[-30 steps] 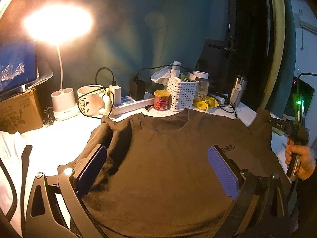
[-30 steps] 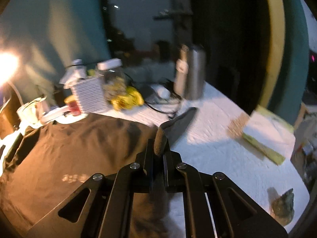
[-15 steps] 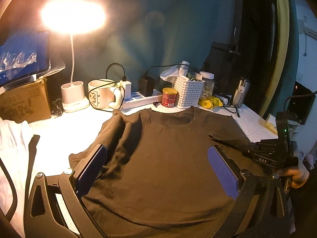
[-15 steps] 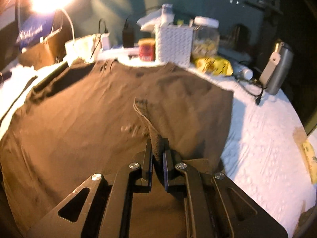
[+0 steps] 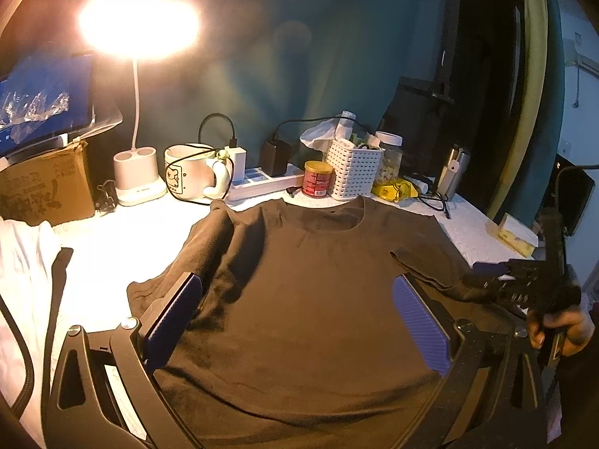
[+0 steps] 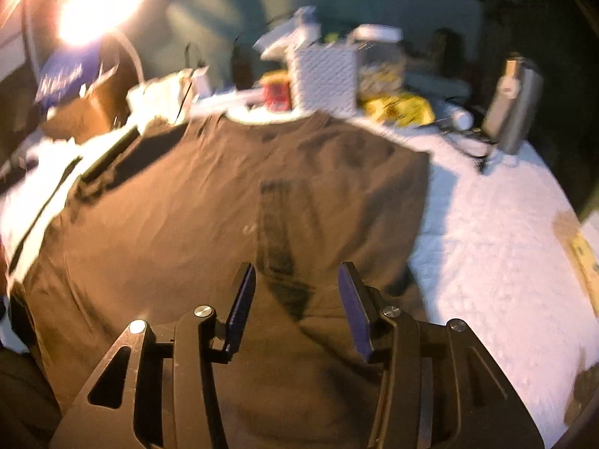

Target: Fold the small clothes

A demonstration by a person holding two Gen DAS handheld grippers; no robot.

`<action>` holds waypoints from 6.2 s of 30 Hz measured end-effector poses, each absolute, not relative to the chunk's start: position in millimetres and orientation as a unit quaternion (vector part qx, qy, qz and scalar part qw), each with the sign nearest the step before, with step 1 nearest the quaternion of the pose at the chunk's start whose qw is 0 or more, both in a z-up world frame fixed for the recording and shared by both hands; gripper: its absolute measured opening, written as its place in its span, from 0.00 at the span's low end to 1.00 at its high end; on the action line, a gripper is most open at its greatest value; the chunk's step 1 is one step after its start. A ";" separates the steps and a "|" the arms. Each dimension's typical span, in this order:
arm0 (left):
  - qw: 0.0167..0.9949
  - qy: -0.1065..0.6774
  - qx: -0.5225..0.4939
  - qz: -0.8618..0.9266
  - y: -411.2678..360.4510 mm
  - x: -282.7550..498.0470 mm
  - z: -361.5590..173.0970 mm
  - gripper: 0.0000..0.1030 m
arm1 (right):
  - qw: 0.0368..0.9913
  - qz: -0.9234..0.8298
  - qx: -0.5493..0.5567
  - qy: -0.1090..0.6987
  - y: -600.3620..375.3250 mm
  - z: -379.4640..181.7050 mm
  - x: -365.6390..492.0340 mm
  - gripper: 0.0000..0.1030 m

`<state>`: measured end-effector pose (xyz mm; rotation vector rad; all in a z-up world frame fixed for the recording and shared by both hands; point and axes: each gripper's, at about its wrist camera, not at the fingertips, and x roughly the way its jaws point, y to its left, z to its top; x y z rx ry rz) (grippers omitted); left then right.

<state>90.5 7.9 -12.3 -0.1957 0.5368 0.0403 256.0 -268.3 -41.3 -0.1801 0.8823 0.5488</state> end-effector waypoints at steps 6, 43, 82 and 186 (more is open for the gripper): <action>0.959 0.265 -0.095 0.017 6.0 88.5 -10.9 0.98 | 0.859 0.219 -0.058 0.460 -293.8 -56.6 268.8 0.48; 0.960 0.276 -0.057 0.005 90.9 86.8 -17.2 0.97 | 0.856 0.237 -0.055 0.456 -226.1 -25.8 217.3 0.48; 0.945 0.308 -0.112 0.008 121.3 113.0 -42.2 0.04 | 0.856 0.236 -0.035 0.458 -233.4 -26.6 225.9 0.48; 0.869 0.465 -0.165 -0.028 133.6 221.8 -95.0 0.40 | 0.865 0.191 0.005 0.464 -292.8 -42.3 226.5 0.48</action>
